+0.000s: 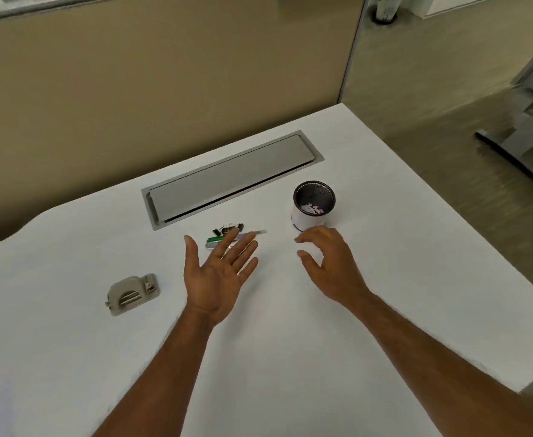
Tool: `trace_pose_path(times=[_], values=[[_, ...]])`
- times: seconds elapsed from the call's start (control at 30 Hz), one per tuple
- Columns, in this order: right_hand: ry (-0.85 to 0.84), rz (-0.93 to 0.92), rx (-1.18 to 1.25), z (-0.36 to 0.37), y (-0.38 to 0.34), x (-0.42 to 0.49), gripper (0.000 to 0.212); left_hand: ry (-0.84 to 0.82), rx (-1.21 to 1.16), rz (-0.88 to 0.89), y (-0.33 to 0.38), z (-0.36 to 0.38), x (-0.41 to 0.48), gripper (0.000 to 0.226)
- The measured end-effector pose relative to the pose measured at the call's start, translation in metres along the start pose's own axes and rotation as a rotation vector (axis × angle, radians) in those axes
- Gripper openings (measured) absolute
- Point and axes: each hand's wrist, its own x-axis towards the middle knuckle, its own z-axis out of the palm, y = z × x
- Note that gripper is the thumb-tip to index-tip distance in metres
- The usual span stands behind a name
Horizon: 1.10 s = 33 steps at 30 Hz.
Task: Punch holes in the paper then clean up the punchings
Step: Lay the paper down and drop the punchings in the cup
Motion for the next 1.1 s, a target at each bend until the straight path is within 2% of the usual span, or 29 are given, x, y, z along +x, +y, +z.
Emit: trace_pose_path(times=[0.17, 0.3, 0.47, 0.57, 0.77, 0.93, 1.1], values=[[-0.164, 0.011, -0.011, 0.041, -0.021, -0.048, 0.021, 0.101, 0.049, 0.003, 0.005, -0.043, -0.051, 0.087], [-0.278, -0.015, -0.043, 0.071, -0.043, -0.081, 0.022, 0.164, 0.258, 0.000, 0.013, -0.080, -0.096, 0.078], [-0.404, -0.039, -0.072, 0.102, -0.075, -0.114, 0.032, 0.284, 0.905, 0.088, 0.018, -0.131, -0.157, 0.072], [-0.474, -0.060, -0.126, 0.119, -0.087, -0.131, 0.040, 0.303, 1.144, 0.109, 0.013, -0.163, -0.191, 0.067], [-0.640, -0.130, -0.297, 0.154, -0.095, -0.159, 0.065, 0.340, 1.738, 0.140, -0.007, -0.219, -0.241, 0.097], [-0.621, -0.150, -0.567, 0.175, -0.097, -0.191, 0.083, 0.381, 1.948, 0.103, -0.035, -0.240, -0.262, 0.103], [-0.549, -0.127, -0.689, 0.193, -0.107, -0.224, 0.089, 0.433, 2.084, 0.081, -0.058, -0.244, -0.264, 0.106]])
